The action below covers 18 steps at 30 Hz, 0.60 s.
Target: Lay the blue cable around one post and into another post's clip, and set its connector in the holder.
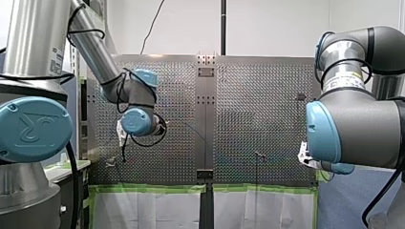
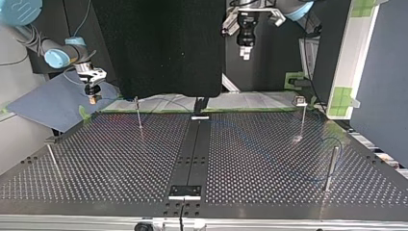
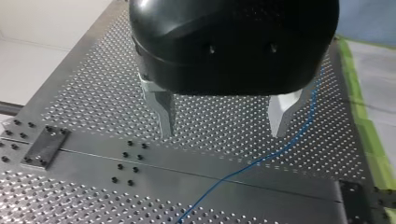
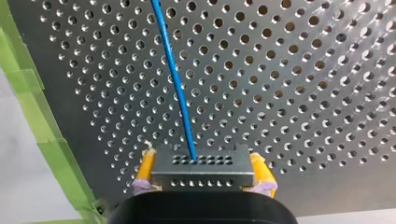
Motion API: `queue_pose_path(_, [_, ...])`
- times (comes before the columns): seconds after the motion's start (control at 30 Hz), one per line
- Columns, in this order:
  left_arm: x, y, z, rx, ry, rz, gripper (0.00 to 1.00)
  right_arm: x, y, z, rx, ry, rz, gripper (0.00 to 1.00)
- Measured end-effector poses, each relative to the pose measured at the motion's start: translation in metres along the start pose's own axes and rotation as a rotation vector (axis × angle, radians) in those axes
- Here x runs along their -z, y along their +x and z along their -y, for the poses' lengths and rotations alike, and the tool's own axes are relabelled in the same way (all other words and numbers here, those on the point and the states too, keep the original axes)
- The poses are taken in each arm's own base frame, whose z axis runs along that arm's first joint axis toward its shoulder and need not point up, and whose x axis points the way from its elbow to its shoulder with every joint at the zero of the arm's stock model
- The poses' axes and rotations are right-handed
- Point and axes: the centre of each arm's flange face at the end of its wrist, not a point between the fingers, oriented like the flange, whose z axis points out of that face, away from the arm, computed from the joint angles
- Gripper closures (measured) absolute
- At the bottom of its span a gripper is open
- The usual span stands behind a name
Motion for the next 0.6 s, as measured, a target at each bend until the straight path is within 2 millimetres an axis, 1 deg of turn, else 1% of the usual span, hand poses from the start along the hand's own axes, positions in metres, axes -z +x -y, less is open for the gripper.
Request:
queue_pose_path(0.17, [0.002,0.003,0.001,0.003,0.03,0.008,0.0,0.0,0.0,0.001,-0.008,-0.002,0.013,1.0])
queue_pose_path(0.6, [-0.004,-0.003,0.018,0.049,0.151,0.076,0.0,0.002,-0.002,0.002,-0.011,-0.009,0.033,1.0])
